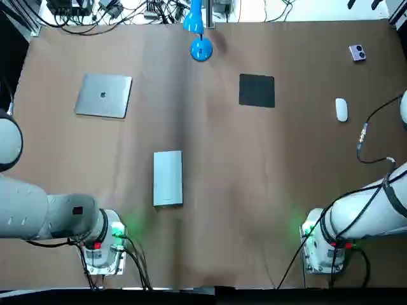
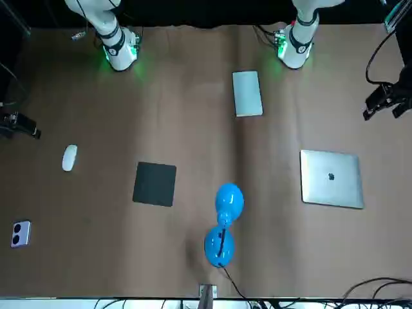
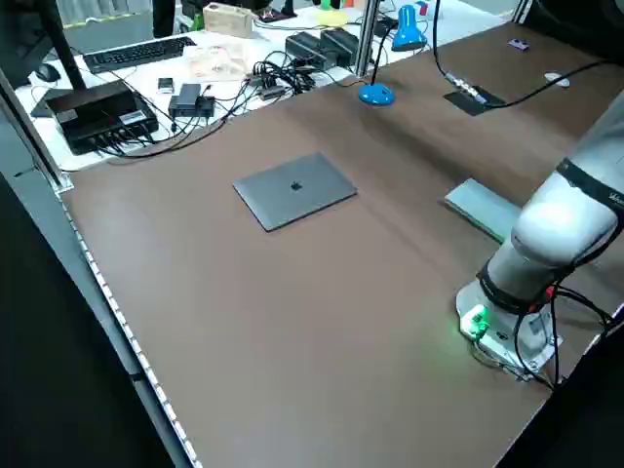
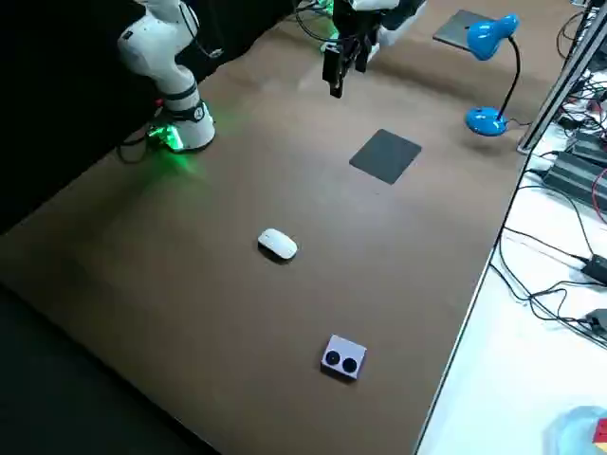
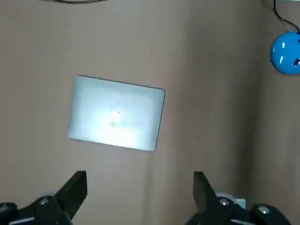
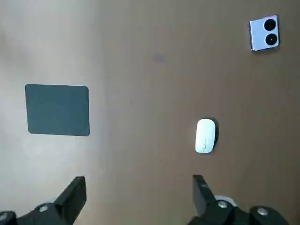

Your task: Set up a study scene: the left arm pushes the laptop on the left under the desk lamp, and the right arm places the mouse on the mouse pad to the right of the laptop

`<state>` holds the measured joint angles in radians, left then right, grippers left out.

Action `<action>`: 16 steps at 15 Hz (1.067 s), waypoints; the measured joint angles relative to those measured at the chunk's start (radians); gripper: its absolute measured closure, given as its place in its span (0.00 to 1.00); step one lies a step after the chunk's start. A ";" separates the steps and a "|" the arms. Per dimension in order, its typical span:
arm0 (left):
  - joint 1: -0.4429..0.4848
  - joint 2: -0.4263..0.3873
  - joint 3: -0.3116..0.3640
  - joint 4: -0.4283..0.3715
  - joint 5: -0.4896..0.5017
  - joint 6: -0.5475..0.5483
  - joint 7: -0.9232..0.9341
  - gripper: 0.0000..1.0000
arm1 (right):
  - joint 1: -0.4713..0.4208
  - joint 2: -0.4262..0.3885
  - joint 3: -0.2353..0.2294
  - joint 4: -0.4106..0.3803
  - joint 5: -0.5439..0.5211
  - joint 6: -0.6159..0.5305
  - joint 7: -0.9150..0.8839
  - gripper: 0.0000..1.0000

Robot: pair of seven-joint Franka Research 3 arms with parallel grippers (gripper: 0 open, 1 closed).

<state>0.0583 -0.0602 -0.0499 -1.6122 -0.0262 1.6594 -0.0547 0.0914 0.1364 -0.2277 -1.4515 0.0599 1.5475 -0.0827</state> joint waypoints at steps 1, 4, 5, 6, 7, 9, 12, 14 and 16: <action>0.000 -0.001 0.000 -0.001 0.000 0.000 0.000 0.00 | 0.000 0.000 0.000 0.000 0.000 0.000 0.000 0.00; 0.000 -0.012 0.000 -0.015 0.000 0.012 0.000 0.00 | 0.000 0.000 0.000 0.000 0.000 0.000 0.000 0.00; 0.000 -0.015 0.000 -0.019 0.000 0.015 0.000 0.00 | 0.000 0.000 0.000 0.000 0.000 0.000 0.000 0.00; 0.000 -0.018 0.000 -0.021 0.000 0.015 0.000 0.00 | 0.000 0.000 0.000 0.000 0.000 0.000 0.000 0.00; 0.000 -0.019 0.001 -0.023 0.000 0.016 0.000 0.00 | 0.000 0.000 0.001 0.000 0.000 0.000 0.000 0.00; 0.002 -0.019 0.004 -0.026 0.000 0.017 -0.007 0.00 | -0.001 0.000 0.001 0.000 0.000 0.001 0.002 0.00; 0.027 -0.017 0.006 -0.038 0.000 0.023 -0.011 0.00 | -0.007 0.023 0.001 -0.015 0.000 0.002 0.003 0.00; 0.046 -0.015 0.006 -0.046 0.000 0.027 -0.034 0.00 | -0.015 0.070 0.001 -0.029 0.000 0.004 0.003 0.00; 0.062 -0.013 0.007 -0.055 0.000 0.033 -0.130 0.00 | -0.032 0.121 0.001 -0.043 0.000 0.013 0.003 0.00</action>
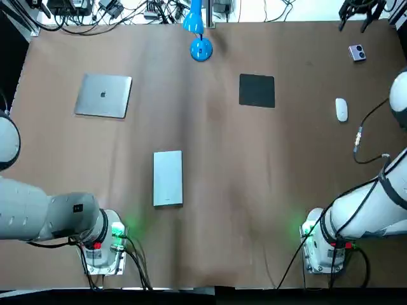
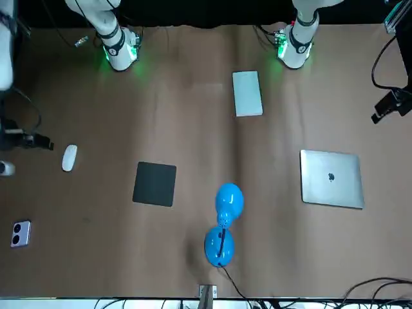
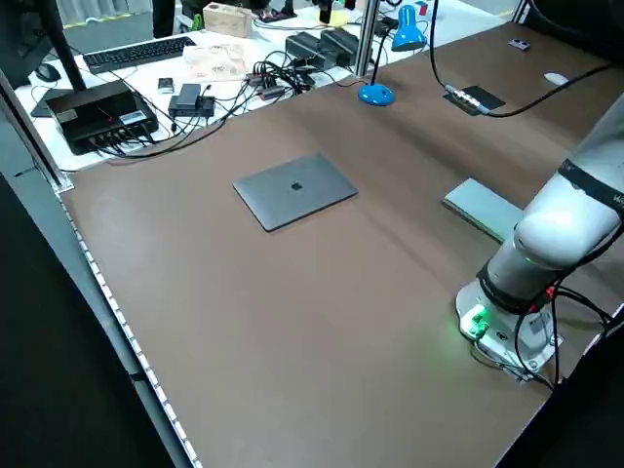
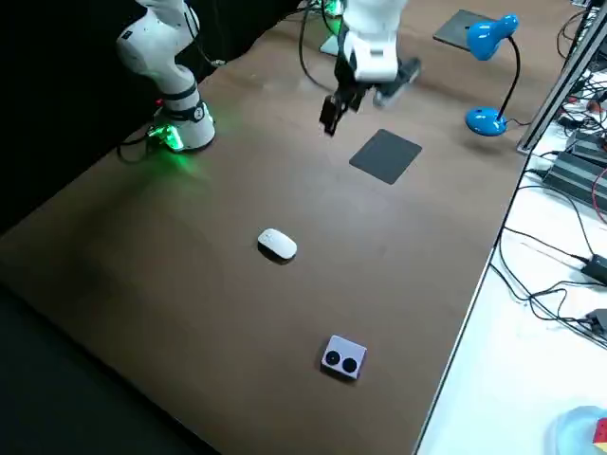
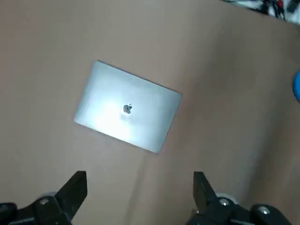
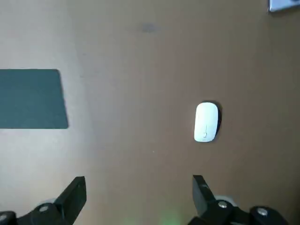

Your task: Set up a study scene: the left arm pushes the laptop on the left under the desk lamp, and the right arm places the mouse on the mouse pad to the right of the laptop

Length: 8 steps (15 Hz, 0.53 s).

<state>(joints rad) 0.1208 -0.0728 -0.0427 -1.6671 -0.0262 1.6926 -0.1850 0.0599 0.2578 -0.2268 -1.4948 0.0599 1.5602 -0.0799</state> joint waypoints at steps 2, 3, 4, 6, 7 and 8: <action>0.028 0.007 0.000 -0.016 0.000 0.028 -0.087 0.00 | -0.035 0.048 0.000 -0.021 0.000 0.016 0.000 0.00; 0.051 0.013 0.000 -0.032 0.000 0.055 -0.115 0.00 | -0.057 0.071 0.000 -0.037 0.000 0.028 -0.001 0.00; 0.080 0.020 0.001 -0.056 0.000 0.093 -0.136 0.00 | -0.078 0.091 0.000 -0.059 0.000 0.053 -0.002 0.00; 0.165 0.043 0.002 -0.162 0.000 0.254 -0.248 0.00 | -0.125 0.122 0.000 -0.173 0.000 0.183 -0.020 0.00; 0.187 0.057 0.003 -0.190 0.000 0.298 -0.303 0.00 | -0.137 0.124 0.000 -0.221 0.000 0.240 -0.041 0.00; 0.204 0.075 0.003 -0.210 -0.001 0.330 -0.360 0.00 | -0.148 0.125 0.000 -0.273 0.000 0.307 -0.065 0.00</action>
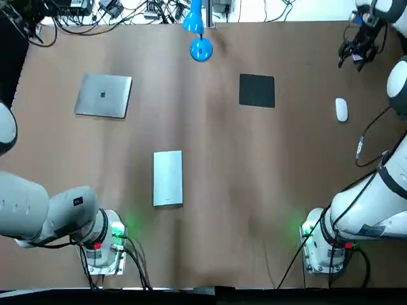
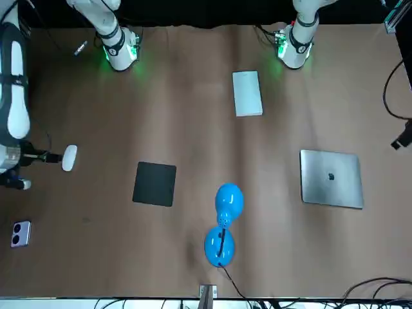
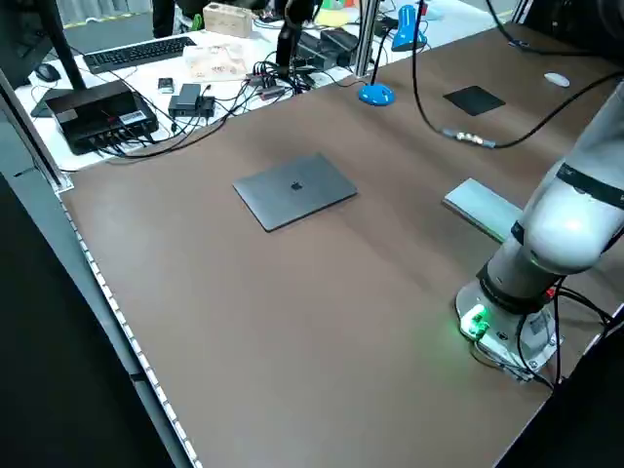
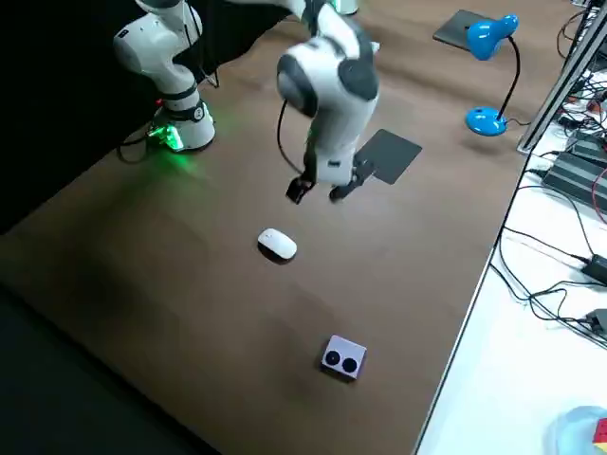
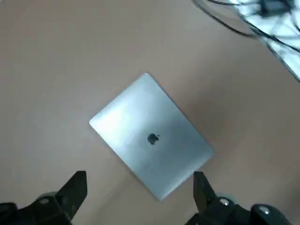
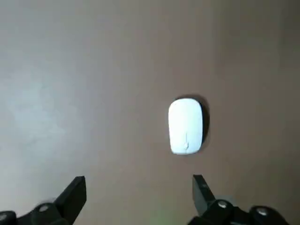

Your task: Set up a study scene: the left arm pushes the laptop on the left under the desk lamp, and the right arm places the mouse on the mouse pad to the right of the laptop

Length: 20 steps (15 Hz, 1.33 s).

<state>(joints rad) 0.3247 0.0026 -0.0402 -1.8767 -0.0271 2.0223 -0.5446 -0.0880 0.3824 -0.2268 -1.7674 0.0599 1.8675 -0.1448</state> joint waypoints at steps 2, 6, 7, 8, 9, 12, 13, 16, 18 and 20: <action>0.028 0.051 0.000 -0.013 -0.001 0.039 -0.084 0.00 | -0.023 0.000 0.000 -0.094 0.000 0.132 -0.032 0.00; 0.108 0.152 0.000 -0.012 -0.065 0.092 -0.118 0.00 | -0.055 0.000 0.000 -0.258 0.000 0.383 -0.088 0.00; 0.121 0.176 0.000 -0.012 -0.076 0.116 -0.126 0.00 | -0.059 0.000 0.000 -0.290 0.000 0.432 -0.097 0.00; 0.128 0.202 0.001 -0.012 -0.080 0.148 -0.155 0.00 | -0.062 0.000 0.000 -0.320 0.000 0.475 -0.102 0.00; 0.130 0.230 0.001 -0.012 -0.080 0.183 -0.201 0.00 | -0.063 0.000 0.000 -0.346 0.000 0.514 -0.103 0.00; 0.126 0.343 -0.002 -0.012 -0.080 0.316 -0.353 0.00 | -0.063 0.002 0.002 -0.405 0.000 0.598 -0.112 0.00; 0.125 0.384 -0.002 -0.008 -0.080 0.350 -0.385 0.00 | -0.066 0.006 0.002 -0.413 0.000 0.608 -0.121 0.00; 0.126 0.483 -0.001 0.031 -0.080 0.381 -0.428 0.00 | -0.081 0.021 0.003 -0.418 0.000 0.642 -0.158 0.00; 0.126 0.522 0.007 0.056 -0.080 0.382 -0.456 0.00 | -0.088 0.029 0.003 -0.418 0.000 0.654 -0.177 0.00; 0.124 0.574 0.022 0.073 -0.079 0.382 -0.486 0.00 | -0.101 0.045 0.005 -0.419 0.000 0.656 -0.192 0.00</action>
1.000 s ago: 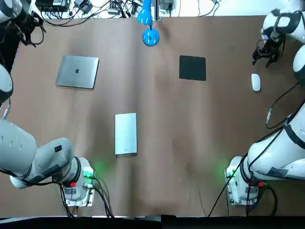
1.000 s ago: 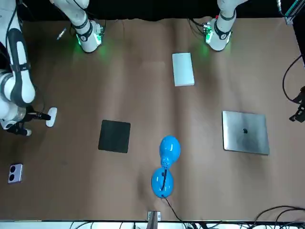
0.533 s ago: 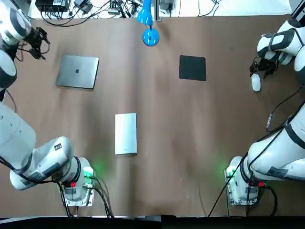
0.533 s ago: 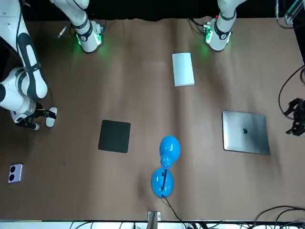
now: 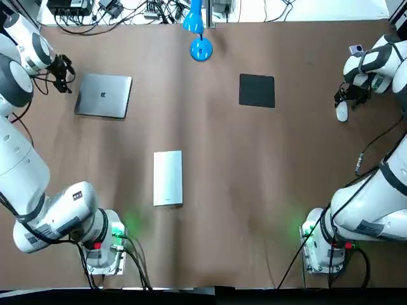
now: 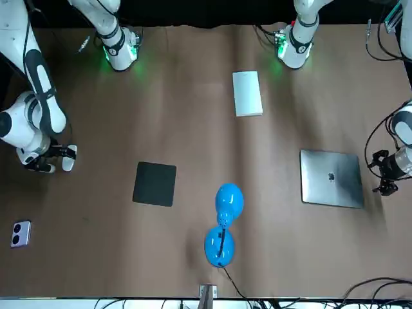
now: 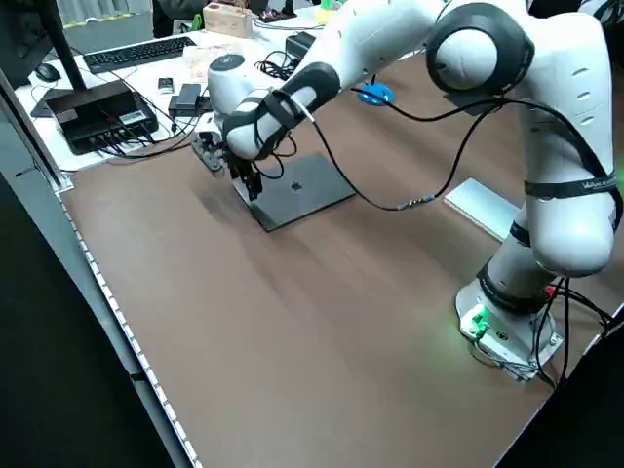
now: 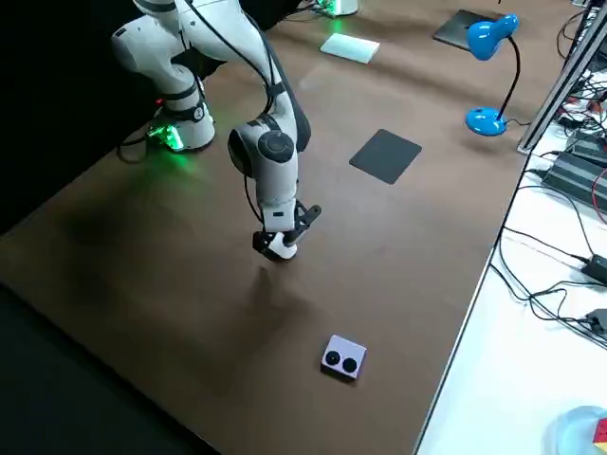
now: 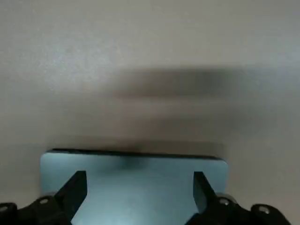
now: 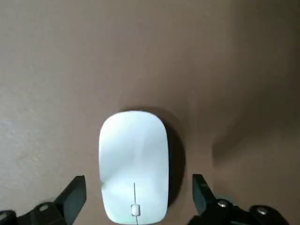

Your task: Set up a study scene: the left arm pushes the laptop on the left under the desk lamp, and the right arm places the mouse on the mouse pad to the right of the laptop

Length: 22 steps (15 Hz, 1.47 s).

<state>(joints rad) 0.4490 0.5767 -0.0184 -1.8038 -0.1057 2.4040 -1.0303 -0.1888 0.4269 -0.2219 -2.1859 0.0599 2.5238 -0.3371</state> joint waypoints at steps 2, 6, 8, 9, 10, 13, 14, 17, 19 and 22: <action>0.000 0.030 0.009 0.003 0.006 0.010 -0.001 0.00 | -0.004 0.015 0.003 -0.001 0.000 0.017 -0.011 0.00; 0.006 0.055 0.013 -0.015 0.026 0.112 -0.001 0.00 | -0.004 0.025 0.007 0.000 0.000 0.043 -0.016 0.03; 0.012 0.057 0.014 -0.044 0.026 0.173 0.000 0.00 | -0.004 0.025 0.008 0.000 0.000 0.044 -0.017 0.23; 0.017 0.057 0.014 -0.050 0.026 0.181 0.001 0.00 | -0.004 0.025 0.008 0.000 0.000 0.044 -0.018 0.23; 0.019 0.057 0.014 -0.053 0.027 0.185 0.002 0.00 | -0.004 0.025 0.009 0.000 0.000 0.044 -0.019 0.25; 0.021 0.057 0.013 -0.058 0.027 0.185 0.002 0.00 | -0.004 0.025 0.009 0.000 0.000 0.044 -0.020 0.36; 0.020 0.057 0.011 -0.060 0.027 0.185 0.001 0.00 | -0.004 0.025 0.010 0.000 0.000 0.044 -0.021 0.37; 0.014 0.057 0.006 -0.071 0.027 0.185 -0.001 0.00 | -0.004 0.025 0.014 0.002 0.000 0.044 -0.021 0.37; 0.005 0.063 0.005 -0.078 0.027 0.187 -0.001 0.00 | -0.003 0.024 0.025 0.006 0.000 0.044 -0.021 0.37; 0.003 0.072 0.006 -0.077 0.029 0.198 -0.001 0.00 | -0.002 -0.004 0.074 0.033 0.001 0.049 -0.021 0.37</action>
<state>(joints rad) 0.4517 0.6487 -0.0126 -1.8811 -0.0768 2.6024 -1.0313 -0.1911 0.4233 -0.1475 -2.1528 0.0610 2.5726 -0.3577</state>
